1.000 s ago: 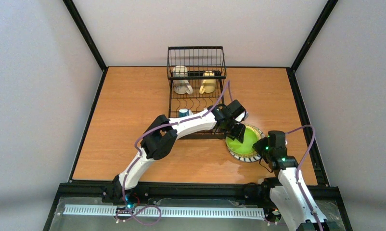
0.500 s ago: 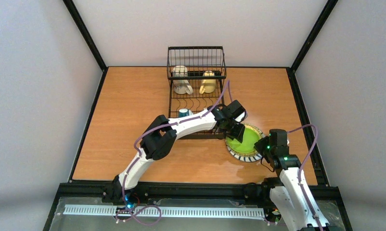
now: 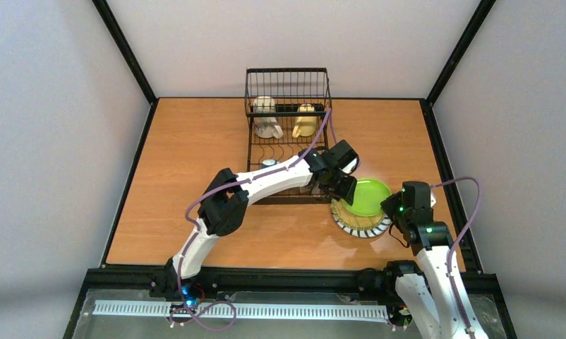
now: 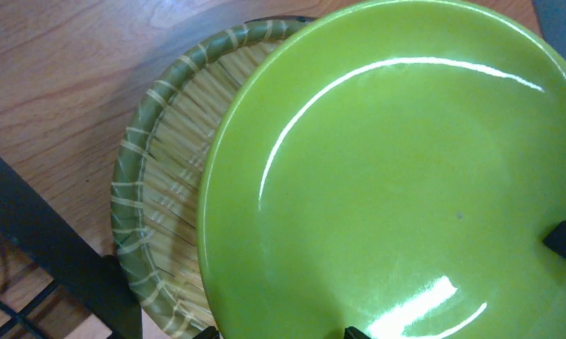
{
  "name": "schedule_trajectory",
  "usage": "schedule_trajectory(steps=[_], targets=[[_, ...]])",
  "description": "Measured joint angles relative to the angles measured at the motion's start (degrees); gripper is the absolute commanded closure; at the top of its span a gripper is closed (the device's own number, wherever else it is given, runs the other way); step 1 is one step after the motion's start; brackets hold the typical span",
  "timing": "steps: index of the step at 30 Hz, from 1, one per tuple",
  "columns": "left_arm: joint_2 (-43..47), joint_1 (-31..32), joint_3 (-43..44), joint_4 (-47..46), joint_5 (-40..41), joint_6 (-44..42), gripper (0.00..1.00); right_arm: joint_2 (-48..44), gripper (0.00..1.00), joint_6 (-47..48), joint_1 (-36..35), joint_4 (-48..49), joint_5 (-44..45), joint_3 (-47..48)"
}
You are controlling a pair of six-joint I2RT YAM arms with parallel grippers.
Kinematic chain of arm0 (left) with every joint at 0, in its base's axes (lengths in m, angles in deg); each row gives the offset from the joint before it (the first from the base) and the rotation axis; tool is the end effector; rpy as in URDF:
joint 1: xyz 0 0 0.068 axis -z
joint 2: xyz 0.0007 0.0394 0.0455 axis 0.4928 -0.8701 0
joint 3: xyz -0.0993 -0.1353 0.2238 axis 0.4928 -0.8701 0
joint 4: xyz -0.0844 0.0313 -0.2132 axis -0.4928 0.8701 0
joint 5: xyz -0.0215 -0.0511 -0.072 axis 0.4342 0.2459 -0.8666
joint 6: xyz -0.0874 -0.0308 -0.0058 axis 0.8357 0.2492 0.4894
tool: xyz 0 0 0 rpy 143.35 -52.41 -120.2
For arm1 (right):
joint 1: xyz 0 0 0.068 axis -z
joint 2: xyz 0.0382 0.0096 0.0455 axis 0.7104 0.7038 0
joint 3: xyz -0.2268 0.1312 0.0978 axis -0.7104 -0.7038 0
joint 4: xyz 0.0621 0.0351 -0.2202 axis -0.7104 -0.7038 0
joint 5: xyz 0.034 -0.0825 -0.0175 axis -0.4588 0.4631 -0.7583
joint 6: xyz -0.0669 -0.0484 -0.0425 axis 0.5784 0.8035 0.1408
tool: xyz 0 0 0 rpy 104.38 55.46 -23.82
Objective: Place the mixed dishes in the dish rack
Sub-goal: Place the plate on the dish rack.
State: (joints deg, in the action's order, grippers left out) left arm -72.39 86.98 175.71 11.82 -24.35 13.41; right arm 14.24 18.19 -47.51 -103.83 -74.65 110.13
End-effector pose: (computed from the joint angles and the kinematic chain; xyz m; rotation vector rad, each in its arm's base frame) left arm 0.2471 -0.4222 0.1872 0.7134 2.7123 -0.7829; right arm 0.1203 0.0006 0.1936 1.1225 2.1862 0.3941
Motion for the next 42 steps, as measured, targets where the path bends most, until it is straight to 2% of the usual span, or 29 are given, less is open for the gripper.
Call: schedule_trajectory(steps=[12,22,35,42], targets=[[8.0,0.2,5.5,3.7,0.4,1.8,0.00,2.1,0.98,2.1,0.0,-1.6,3.2,9.9],[19.6,0.2,5.4,4.2,3.8,3.1,0.00,11.2,0.98,7.2,-0.2,-1.6,6.6,21.5],[36.5,0.2,-2.4,4.4,11.5,4.3,0.00,33.5,0.98,19.1,-5.2,-0.9,17.3,56.3],[44.0,0.2,-7.6,4.9,16.9,5.1,0.00,46.4,0.98,27.4,-13.2,-0.9,27.1,76.1]])
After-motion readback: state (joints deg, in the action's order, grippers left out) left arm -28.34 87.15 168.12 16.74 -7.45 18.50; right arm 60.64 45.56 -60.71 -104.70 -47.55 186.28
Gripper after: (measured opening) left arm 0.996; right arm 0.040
